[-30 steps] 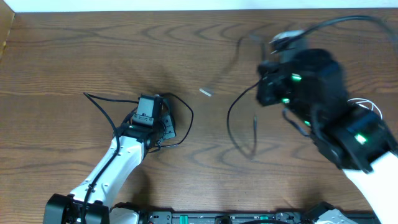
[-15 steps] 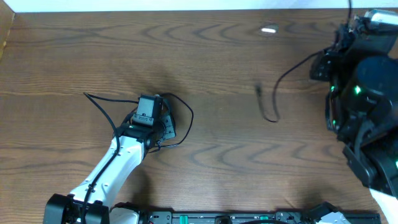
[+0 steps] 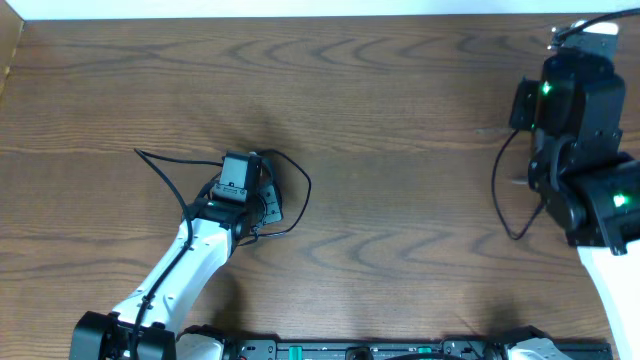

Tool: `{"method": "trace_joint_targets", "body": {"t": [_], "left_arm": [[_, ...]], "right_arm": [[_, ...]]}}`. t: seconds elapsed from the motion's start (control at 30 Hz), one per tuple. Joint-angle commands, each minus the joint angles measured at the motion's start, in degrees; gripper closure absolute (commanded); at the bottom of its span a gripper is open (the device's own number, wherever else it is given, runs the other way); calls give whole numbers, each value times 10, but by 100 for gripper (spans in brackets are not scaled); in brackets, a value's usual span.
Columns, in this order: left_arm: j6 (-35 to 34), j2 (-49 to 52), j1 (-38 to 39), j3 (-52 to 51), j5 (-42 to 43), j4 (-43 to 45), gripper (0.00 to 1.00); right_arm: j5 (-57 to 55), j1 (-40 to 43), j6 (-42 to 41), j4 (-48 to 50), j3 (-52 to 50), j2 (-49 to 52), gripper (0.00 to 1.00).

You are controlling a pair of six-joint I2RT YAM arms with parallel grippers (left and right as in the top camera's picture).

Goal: Untangle cables

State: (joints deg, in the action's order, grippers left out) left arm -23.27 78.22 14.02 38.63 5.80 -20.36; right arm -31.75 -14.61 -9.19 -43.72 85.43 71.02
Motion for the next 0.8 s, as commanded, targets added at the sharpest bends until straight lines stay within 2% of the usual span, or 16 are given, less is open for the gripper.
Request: {"method": "trace_joint_targets", "body": {"t": [0.0, 0.23, 0.33, 0.47, 0.77], "left_arm": [[5, -3, -2, -3, -7, -1, 69], [5, -3, -2, -3, -7, -1, 69], [5, -3, -2, -3, -7, -1, 68], [5, -3, -2, -3, -7, -1, 68], [5, -3, -2, -3, -7, -1, 68]], "right_arm": [[69, 40, -10, 35, 7, 19, 99], [124, 139, -11, 196, 7, 78, 99], [128, 172, -43, 223, 7, 85, 99], [134, 209, -98, 189, 5, 90, 99], [146, 248, -99, -10, -4, 131, 99]]}}
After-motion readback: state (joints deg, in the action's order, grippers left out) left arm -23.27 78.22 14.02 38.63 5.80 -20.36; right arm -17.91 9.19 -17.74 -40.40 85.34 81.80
